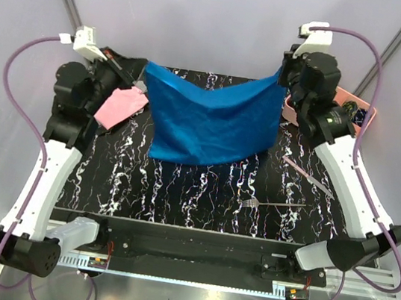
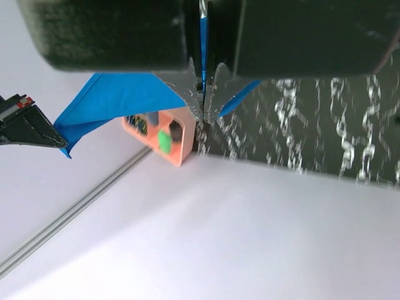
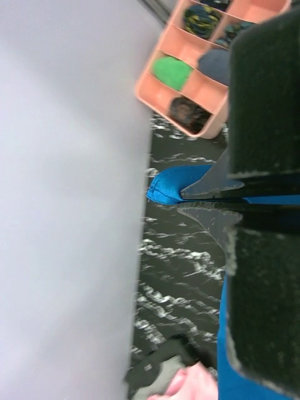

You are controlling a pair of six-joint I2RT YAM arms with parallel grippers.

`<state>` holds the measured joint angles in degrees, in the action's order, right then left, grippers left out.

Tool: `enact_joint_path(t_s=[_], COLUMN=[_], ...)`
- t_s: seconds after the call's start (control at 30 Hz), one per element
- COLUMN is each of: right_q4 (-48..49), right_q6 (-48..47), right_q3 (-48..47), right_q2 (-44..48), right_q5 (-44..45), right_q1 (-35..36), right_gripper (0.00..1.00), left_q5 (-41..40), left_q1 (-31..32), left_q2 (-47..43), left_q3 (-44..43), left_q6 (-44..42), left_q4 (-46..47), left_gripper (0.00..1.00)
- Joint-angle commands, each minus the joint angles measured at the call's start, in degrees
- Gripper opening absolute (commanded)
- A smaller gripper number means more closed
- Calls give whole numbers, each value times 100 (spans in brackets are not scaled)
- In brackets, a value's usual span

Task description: Fold the napkin, place the utensils inside, and roll it up

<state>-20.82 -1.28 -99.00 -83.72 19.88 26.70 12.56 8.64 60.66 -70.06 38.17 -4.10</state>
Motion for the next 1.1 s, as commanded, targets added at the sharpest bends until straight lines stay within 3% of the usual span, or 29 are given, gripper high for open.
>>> enact_joint_path(t_s=[0.0,0.37,0.6,0.77,0.93,1.07], right_q4=[368,412,316,184,175,280], right_q6=[-355,-505,-224,-355,-461,-338], right_q3=[-498,267,162,-330,-707,-998], right_q2=[418,1604,2036,1186,69,-1396], right_q5=[-228,-897,-1197,-266,-282,-440], right_q1=[20,29,28,20,-85,-410], right_gripper=[0,0,0,0,0,0], left_q5=[186,28,27,-288,-394,-491], left_q1=[-73,-82,-82,-82,-284,-627], left_q2=[-160,-1012,-1382,-1022,-189,752], left_q3=[-666,-807,-930,-939,-667,-394], left_q6=[-170,-161,58,103,287,401], left_q4=[427,-21,-126,-179,154,549], left_gripper=[0,0,0,0,0,0])
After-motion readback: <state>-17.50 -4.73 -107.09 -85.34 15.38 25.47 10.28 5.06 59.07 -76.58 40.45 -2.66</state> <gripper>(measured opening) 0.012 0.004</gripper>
